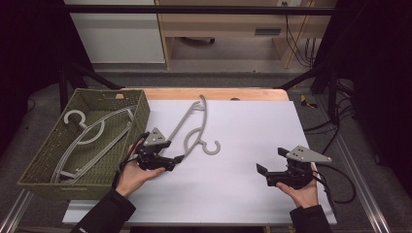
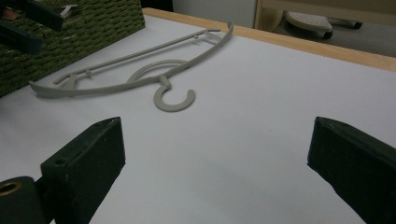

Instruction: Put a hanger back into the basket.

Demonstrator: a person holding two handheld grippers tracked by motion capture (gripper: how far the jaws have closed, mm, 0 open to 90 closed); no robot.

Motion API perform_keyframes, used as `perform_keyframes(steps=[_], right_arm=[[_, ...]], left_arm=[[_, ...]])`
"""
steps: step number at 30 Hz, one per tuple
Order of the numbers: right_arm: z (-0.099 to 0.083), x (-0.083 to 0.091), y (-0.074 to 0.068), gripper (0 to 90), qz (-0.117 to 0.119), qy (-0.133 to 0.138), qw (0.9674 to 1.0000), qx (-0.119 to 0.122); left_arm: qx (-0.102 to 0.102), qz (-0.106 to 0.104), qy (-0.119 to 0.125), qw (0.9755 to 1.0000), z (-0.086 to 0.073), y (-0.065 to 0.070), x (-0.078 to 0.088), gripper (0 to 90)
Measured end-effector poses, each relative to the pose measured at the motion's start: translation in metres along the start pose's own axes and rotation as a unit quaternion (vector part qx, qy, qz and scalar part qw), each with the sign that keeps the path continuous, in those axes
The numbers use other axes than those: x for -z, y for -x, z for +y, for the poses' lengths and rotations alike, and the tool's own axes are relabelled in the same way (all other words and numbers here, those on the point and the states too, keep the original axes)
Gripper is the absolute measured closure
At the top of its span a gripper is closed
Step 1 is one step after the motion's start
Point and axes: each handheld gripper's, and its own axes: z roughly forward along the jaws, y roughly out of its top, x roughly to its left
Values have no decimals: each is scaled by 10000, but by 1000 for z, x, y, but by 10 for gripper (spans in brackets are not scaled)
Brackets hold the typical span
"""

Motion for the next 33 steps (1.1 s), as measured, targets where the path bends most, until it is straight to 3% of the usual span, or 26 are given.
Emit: perform_keyframes(steps=[16,23,28,33], right_arm=[[-1,-1,-1,48,53,-4,10000,-4],[-1,-2,-2,48,89,-14,10000,15],[-1,-3,-2,49,95,-13,10000,11],[-1,-3,-3,49,121,-21,9999,10]], left_arm=[[25,-154,-485,9987,13,-9,-55,460],[81,-83,-745,9972,11,-14,-77,548],[51,175,-892,9958,7,-17,-85,623],[203,547,-988,9934,3,-33,-83,637]])
